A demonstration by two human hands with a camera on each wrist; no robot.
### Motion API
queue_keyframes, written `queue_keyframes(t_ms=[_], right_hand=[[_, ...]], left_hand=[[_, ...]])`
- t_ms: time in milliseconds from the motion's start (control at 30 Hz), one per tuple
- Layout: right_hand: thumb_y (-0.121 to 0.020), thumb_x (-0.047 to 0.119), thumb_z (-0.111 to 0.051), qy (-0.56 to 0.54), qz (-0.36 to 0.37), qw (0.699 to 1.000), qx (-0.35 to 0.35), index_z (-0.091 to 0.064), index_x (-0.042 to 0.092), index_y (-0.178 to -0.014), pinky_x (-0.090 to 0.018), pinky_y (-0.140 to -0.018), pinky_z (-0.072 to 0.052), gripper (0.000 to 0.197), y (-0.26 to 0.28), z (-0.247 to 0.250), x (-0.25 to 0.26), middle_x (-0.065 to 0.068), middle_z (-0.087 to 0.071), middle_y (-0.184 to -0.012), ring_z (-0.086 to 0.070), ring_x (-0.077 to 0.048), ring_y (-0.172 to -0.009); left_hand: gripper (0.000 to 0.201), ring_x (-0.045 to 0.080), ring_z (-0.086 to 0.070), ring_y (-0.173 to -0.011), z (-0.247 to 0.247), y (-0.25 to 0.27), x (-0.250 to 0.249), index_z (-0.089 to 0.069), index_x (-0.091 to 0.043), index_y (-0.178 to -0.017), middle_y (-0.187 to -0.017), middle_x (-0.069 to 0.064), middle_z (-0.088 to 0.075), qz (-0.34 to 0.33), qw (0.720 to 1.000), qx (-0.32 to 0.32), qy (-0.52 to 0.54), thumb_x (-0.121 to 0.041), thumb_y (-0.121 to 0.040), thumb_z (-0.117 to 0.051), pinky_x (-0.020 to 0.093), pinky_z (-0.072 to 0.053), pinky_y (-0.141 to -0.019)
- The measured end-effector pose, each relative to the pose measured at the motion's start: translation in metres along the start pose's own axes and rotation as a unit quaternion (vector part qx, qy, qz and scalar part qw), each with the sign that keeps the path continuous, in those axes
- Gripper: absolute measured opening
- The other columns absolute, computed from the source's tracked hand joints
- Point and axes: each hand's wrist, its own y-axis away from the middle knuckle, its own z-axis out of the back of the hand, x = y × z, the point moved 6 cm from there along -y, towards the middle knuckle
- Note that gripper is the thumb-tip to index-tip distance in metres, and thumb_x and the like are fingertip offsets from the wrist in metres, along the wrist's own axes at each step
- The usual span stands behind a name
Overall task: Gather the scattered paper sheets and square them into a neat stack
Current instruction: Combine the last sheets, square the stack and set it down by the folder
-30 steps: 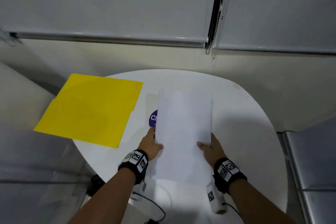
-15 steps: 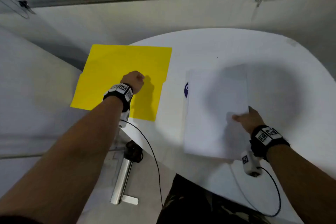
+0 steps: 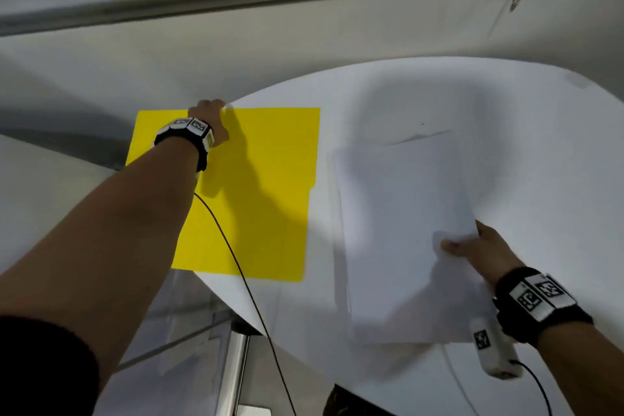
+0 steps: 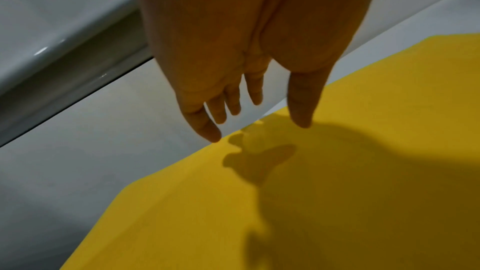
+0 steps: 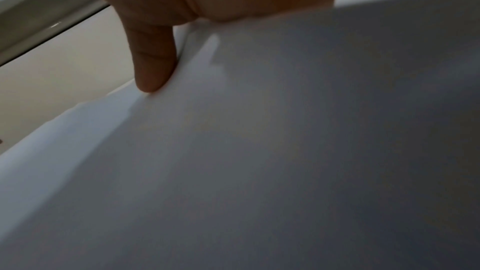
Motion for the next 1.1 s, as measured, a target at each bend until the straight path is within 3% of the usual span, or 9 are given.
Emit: queue_keyframes(t_ms=[67,133,233,333,467,600,800,933,1100], right_hand=[[-0.078,-0.005,-0.067,-0.013,0.002,1.000,0.002,-0.068,0.013,-0.098,-0.036,-0.068,-0.053,0.027,0.001,-0.003,0.006,-0.003,-0.075,-0.073,-0.068,-0.031,-0.072],[-0.077,-0.004,-0.068,-0.025,0.007,1.000,0.006,-0.069,0.014,-0.096,-0.035,-0.067,-0.053,0.026,-0.001,-0.003,0.005,-0.005,-0.075,-0.075,-0.069,-0.031,-0.070],[-0.076,-0.001,-0.070,-0.031,0.007,0.999,0.006,-0.069,0.016,-0.097,-0.037,-0.068,-0.054,0.027,0.002,-0.005,0.002,-0.006,-0.075,-0.077,-0.070,-0.030,-0.068],[-0.074,-0.002,-0.072,-0.038,0.004,0.999,0.005,-0.068,0.015,-0.102,-0.044,-0.077,-0.056,0.033,0.002,-0.004,-0.001,-0.006,-0.076,-0.081,-0.071,-0.032,-0.075],[-0.078,0.004,-0.072,-0.054,0.009,0.998,0.023,-0.067,0.021,-0.110,-0.043,-0.081,-0.055,0.037,0.008,-0.004,-0.002,-0.004,-0.075,-0.097,-0.071,-0.027,-0.090],[-0.074,0.011,-0.076,-0.076,0.007,0.996,0.035,-0.064,0.025,-0.116,-0.049,-0.097,-0.046,0.046,0.028,0.014,-0.005,0.002,-0.072,-0.111,-0.067,-0.025,-0.106],[-0.042,0.036,-0.093,-0.123,0.043,0.991,0.033,-0.067,0.011,-0.112,-0.051,-0.091,-0.049,0.079,0.063,0.067,0.008,-0.017,-0.070,-0.110,-0.068,-0.037,-0.100],[-0.066,0.009,-0.073,-0.118,0.072,0.990,0.020,-0.066,0.008,-0.113,-0.046,-0.088,-0.054,0.047,0.084,0.109,0.022,-0.015,-0.071,-0.109,-0.066,-0.037,-0.103],[-0.074,-0.002,-0.062,-0.143,0.078,0.987,0.005,-0.065,0.009,-0.111,-0.030,-0.073,-0.058,0.039,0.105,0.149,0.026,-0.010,-0.073,-0.104,-0.070,-0.026,-0.095]], left_hand=[[0.110,0.041,-0.020,-0.146,-0.005,-0.015,0.011,-0.005,-0.018,-0.156,-0.162,0.013,-0.012,-0.002,0.998,0.048,-0.051,-0.046,-0.078,-0.077,0.057,-0.029,-0.113],[0.125,0.040,-0.018,-0.147,-0.011,-0.028,0.019,0.004,-0.023,-0.156,-0.163,0.011,-0.011,-0.003,0.995,0.079,-0.065,-0.062,-0.069,-0.077,0.058,-0.030,-0.112],[0.126,0.045,-0.030,-0.140,-0.006,-0.032,0.019,-0.010,-0.020,-0.155,-0.155,0.019,-0.029,-0.011,0.994,0.072,-0.087,-0.067,-0.061,-0.079,0.061,-0.033,-0.107],[0.099,0.042,-0.036,-0.132,0.013,-0.027,0.021,-0.040,-0.020,-0.141,-0.139,0.019,-0.045,-0.017,0.989,0.026,-0.146,-0.074,-0.064,-0.072,0.061,-0.029,-0.106],[0.050,0.039,-0.049,-0.120,0.027,-0.019,0.015,-0.057,-0.018,-0.124,-0.129,0.016,-0.058,-0.072,0.994,0.004,-0.078,-0.048,-0.085,-0.068,0.049,-0.038,-0.102],[0.046,0.039,-0.051,-0.124,0.020,0.006,0.001,-0.056,-0.018,-0.132,-0.139,0.015,-0.055,-0.093,0.995,0.024,0.013,-0.031,-0.090,-0.068,0.047,-0.042,-0.103],[0.047,0.035,-0.052,-0.126,-0.012,0.058,-0.070,-0.052,-0.036,-0.138,-0.140,0.008,-0.055,-0.144,0.988,0.030,0.037,-0.034,-0.092,-0.063,0.045,-0.045,-0.102],[0.048,0.034,-0.054,-0.124,-0.037,0.084,-0.137,-0.048,-0.039,-0.139,-0.141,0.007,-0.054,-0.170,0.984,0.039,0.021,-0.037,-0.093,-0.059,0.043,-0.047,-0.100],[0.045,0.034,-0.058,-0.116,-0.049,0.108,-0.215,-0.050,-0.037,-0.136,-0.133,0.008,-0.059,-0.193,0.980,0.035,0.031,-0.037,-0.092,-0.057,0.042,-0.051,-0.093]])
